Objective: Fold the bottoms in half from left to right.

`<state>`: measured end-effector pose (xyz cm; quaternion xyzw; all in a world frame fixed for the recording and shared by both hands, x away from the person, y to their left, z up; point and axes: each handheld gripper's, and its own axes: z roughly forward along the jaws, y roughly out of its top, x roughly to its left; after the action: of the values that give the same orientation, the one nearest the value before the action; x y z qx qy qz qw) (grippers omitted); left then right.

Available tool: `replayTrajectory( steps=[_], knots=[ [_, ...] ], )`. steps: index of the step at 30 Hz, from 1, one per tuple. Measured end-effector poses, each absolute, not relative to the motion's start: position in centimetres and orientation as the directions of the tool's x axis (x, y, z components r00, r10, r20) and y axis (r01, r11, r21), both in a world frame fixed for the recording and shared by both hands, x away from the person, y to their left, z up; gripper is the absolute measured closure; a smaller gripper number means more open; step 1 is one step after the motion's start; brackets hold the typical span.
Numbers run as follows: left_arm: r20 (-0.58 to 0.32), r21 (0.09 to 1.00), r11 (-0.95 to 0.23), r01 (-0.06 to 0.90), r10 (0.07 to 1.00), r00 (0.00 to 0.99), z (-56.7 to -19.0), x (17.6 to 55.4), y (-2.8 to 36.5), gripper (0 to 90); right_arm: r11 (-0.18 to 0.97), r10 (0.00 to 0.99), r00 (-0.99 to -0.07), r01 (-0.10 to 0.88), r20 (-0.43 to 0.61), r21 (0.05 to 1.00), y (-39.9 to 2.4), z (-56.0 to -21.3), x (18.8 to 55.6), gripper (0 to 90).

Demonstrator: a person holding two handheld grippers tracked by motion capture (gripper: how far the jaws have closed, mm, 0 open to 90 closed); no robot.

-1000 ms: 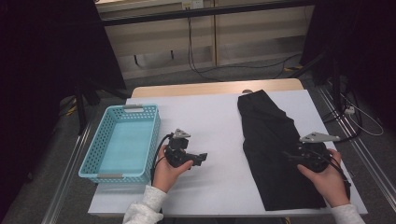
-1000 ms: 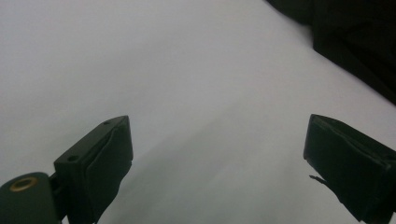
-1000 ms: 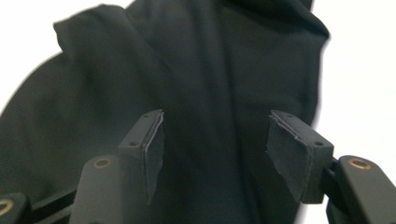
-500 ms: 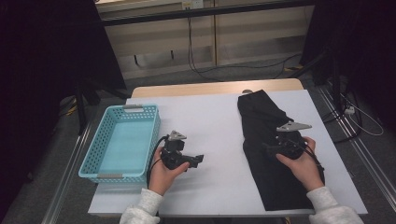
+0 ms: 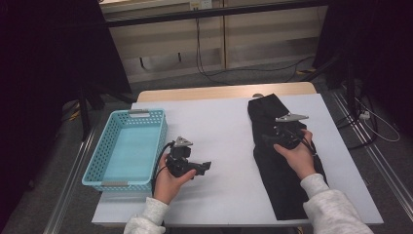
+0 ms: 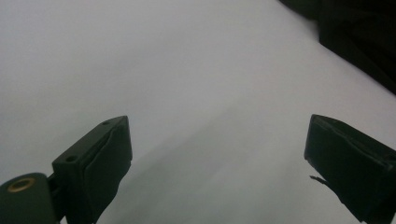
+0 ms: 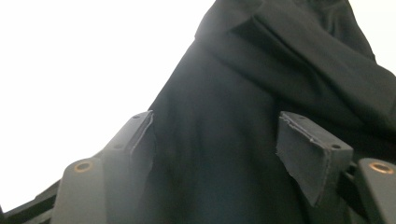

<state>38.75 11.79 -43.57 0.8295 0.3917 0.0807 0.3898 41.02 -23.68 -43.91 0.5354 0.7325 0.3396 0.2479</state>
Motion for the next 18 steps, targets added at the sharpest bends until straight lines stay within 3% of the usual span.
replayTrajectory(
  steps=[18],
  knots=[
    [-0.159,0.698,-0.408,0.588,0.712,0.684,-43.9,38.8,11.6,7.7,0.187,0.958,-0.286,0.641,0.006,0.744,-20.1,-46.4,44.5,31.0]
  ],
)
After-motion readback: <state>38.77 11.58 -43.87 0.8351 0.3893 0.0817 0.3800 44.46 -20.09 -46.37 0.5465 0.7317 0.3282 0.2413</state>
